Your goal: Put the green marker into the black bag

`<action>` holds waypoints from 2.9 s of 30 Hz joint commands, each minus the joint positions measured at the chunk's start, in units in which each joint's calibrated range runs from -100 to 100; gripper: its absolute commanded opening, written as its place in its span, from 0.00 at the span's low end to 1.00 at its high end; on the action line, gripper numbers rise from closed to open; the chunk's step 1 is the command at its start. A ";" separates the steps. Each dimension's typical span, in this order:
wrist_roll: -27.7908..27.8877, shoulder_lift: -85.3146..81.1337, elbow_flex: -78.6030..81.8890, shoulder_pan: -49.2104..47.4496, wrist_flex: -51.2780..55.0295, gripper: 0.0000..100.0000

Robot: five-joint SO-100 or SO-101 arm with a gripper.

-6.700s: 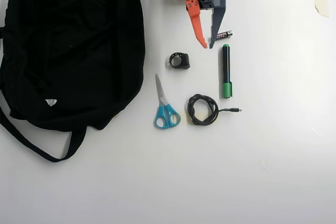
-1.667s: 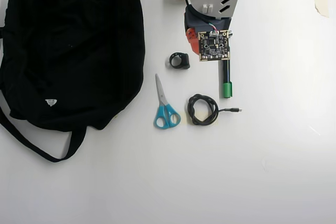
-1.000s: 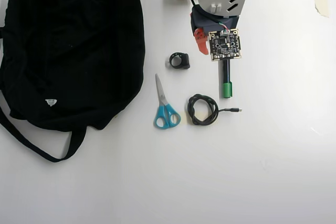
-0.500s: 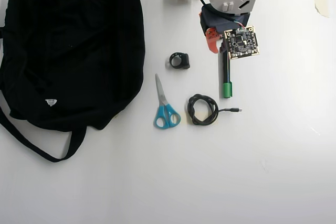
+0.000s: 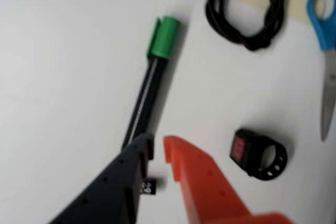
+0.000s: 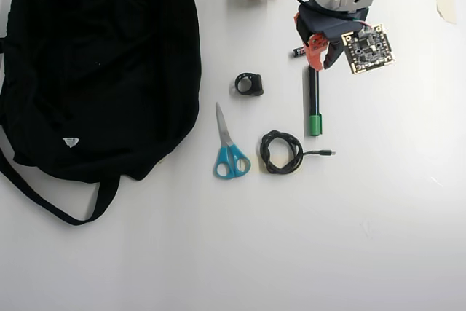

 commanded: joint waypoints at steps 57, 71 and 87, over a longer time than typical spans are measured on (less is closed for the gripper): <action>-15.27 -0.04 5.12 -7.08 5.55 0.17; -15.38 6.35 4.04 -6.49 0.39 0.17; -15.27 6.44 5.39 -6.94 -0.39 0.23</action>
